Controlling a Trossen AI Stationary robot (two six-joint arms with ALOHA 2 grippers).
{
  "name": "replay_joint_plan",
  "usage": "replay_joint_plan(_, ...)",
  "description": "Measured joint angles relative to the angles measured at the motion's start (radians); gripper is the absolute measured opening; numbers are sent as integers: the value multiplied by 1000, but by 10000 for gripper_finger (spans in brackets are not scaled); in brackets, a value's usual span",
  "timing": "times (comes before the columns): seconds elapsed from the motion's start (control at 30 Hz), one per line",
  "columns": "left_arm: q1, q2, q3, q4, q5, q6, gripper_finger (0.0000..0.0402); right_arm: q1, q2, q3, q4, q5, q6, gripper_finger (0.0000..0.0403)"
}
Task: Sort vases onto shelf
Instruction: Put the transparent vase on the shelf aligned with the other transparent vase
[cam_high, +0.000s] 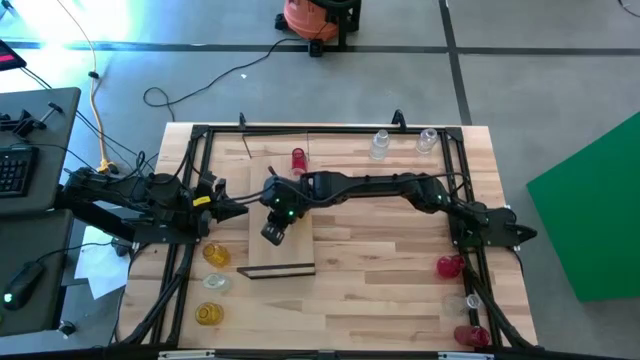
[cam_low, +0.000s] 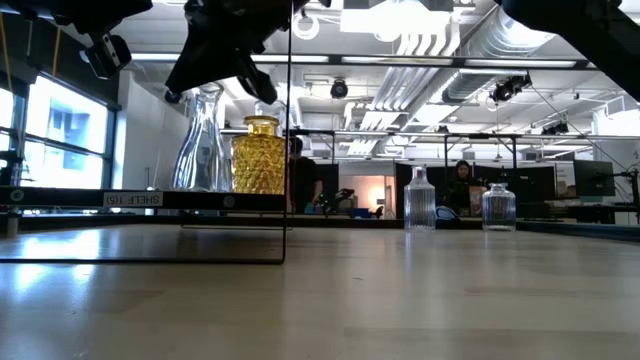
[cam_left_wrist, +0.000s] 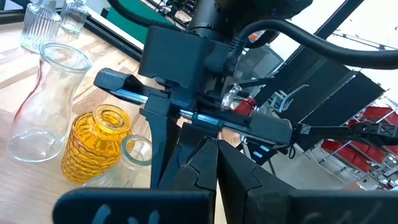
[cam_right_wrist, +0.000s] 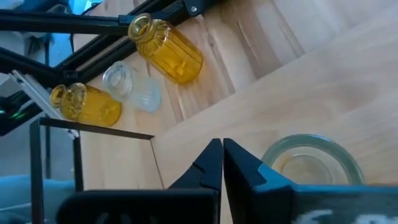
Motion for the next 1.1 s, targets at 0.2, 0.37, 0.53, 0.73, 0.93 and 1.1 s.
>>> replay_joint_plan(0.2, 0, 0, 0, 0, 0, 0, 0, 37, 0, 0, -71, -60, 32, 0)
replay_joint_plan(0.37, 0, 0, 0, 0, 0, 5, 0, 63, 0, 0, -164, 30, 12, 0)
replay_joint_plan(0.53, 0, 0, 0, 0, 0, 5, 0, 59, 0, 0, -163, 110, -4, 0)
replay_joint_plan(0.73, -1, 0, 0, 0, 1, -2, 0, 48, 0, 0, -165, 152, -40, 0)
replay_joint_plan(0.93, -1, 0, 0, 0, 1, -11, 0, 38, -1, 0, -163, 174, -56, 0)
replay_joint_plan(1.1, -1, 0, 0, 0, 1, -4, 0, 29, -1, 0, -141, 173, -75, 0)
